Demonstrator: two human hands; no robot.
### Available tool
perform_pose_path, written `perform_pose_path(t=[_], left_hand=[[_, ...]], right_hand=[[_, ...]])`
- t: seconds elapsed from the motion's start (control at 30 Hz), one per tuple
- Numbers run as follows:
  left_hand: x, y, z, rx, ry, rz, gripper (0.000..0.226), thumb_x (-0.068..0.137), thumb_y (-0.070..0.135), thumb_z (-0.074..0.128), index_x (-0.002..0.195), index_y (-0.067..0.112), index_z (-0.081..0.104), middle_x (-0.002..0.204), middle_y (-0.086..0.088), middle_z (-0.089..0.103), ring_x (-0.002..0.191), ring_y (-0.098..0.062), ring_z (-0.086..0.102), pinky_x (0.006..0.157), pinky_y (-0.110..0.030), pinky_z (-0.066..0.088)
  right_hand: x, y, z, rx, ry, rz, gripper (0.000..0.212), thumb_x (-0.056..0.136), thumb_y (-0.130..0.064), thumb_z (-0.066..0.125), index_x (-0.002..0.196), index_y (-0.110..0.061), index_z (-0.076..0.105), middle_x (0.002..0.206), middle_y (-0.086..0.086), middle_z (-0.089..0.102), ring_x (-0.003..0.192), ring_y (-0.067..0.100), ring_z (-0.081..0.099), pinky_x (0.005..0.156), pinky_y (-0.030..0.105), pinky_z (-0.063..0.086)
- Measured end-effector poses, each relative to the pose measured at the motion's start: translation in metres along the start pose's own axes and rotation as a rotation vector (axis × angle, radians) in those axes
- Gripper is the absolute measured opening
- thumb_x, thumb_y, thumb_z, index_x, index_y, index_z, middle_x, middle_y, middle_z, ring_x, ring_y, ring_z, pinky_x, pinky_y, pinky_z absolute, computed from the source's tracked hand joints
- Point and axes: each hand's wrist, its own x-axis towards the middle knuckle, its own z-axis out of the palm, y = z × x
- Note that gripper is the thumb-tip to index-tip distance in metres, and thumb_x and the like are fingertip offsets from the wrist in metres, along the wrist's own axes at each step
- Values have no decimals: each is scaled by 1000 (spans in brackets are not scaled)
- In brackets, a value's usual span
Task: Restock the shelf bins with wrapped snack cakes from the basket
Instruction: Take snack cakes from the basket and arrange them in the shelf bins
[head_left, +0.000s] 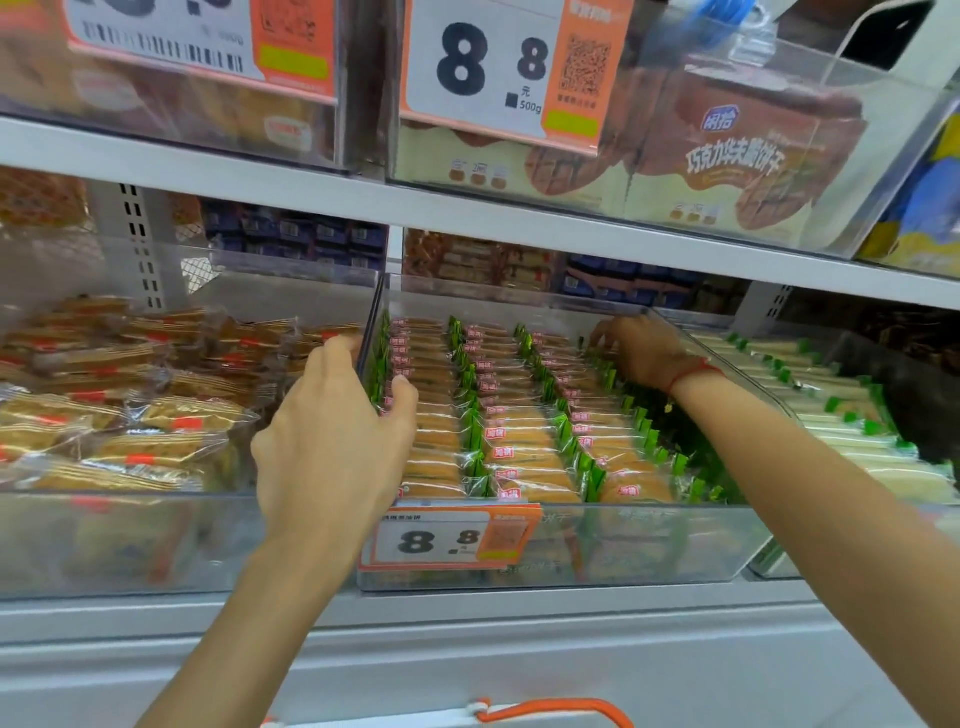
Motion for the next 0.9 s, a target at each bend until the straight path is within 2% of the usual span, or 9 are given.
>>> perform_pose_path(t=[0.13,0.23,0.3,0.37,0.47,0.63,0.7,0.77,0.9], left_hand=[[1,2,-1,5,-30,-18,37,95,45,45,126,23,44,112,0,58,98,-29,56,73,-37,28],[2,2,-1,7,-54,-26,43,95,46,45,129,21,43,118,-4,57,104,-31,56,74,-38,28],[1,3,-3,-11,-52,-29,48,94,46,47,132,18,42,126,-6,54,111,-31,54,76,-40,33],[0,4,-5,-39,-55,-3,51,93,44,50,135,17,41,132,-5,49,119,-28,49,82,-43,39],[-4,0,-6,-129,-24,101,46,90,37,57,132,22,44,131,0,49,122,-19,43,81,-38,40],[-39,-12,-30,-145,181,394,28,84,23,66,111,19,59,112,4,59,105,-14,43,77,-21,34],[-64,-20,-43,-128,201,455,17,84,22,66,101,20,62,102,7,60,97,-13,46,71,-20,33],[-94,-31,-52,-115,125,426,9,86,27,63,94,25,63,91,12,59,87,-9,48,66,-23,33],[-151,-66,-43,46,-289,148,9,89,38,58,97,35,61,84,17,54,80,-6,52,65,-26,33]], right_hand=[[-13,-1,-16,105,-133,-2,35,86,-5,61,120,-16,65,122,6,64,114,27,58,100,37,43],[-29,-7,-25,205,-96,100,48,87,-6,61,133,-19,54,137,4,54,125,27,50,100,33,41],[-49,-13,-36,262,-56,107,46,88,-7,60,133,-18,54,138,5,53,125,26,50,98,27,40],[-78,-19,-48,361,21,83,39,87,-7,60,125,-15,60,125,7,63,113,25,58,92,27,44],[-127,-40,-67,503,172,91,26,85,-13,67,110,-19,67,97,-1,69,86,17,66,81,29,51],[-207,-93,-88,658,223,-88,16,80,-14,73,92,-22,67,79,-8,64,70,6,60,63,16,45],[-233,-112,-80,654,128,-169,15,80,-16,74,91,-22,67,79,-9,64,70,7,60,61,13,43],[-251,-128,-59,601,-51,-202,14,80,-21,73,92,-26,67,79,-12,64,71,6,60,63,19,48],[-278,-158,1,459,-573,-224,13,87,-31,64,98,-26,69,88,-12,64,82,9,61,76,27,48]])
